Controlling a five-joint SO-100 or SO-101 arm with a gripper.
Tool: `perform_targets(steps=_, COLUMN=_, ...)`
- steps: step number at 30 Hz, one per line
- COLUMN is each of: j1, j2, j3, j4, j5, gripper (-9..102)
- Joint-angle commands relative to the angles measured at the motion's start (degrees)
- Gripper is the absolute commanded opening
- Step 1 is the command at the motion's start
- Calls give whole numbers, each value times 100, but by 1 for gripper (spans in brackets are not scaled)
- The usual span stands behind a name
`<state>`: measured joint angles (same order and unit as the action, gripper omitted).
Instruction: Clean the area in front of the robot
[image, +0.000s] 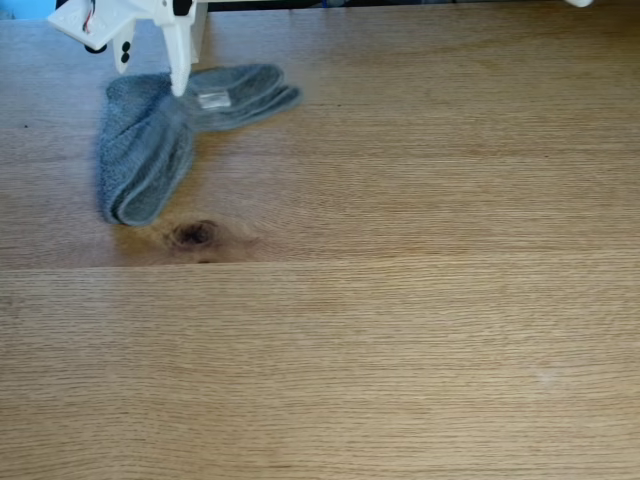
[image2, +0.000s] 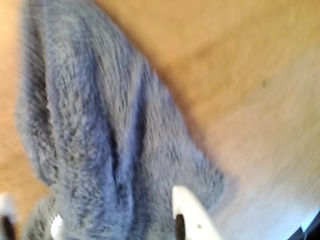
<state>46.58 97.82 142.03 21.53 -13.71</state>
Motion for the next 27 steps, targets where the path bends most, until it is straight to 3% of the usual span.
perform_targets(steps=1, j1=-492, j2=756, j3=-123, j4=114, j5=272, gripper=36)
perform_targets(steps=13, j1=-3876, j2=2232, j3=-44, j4=229, j5=668, gripper=0)
perform_targets(steps=27, j1=-4799, j2=4201, j3=-26, j4=2628, j5=2698, gripper=0)
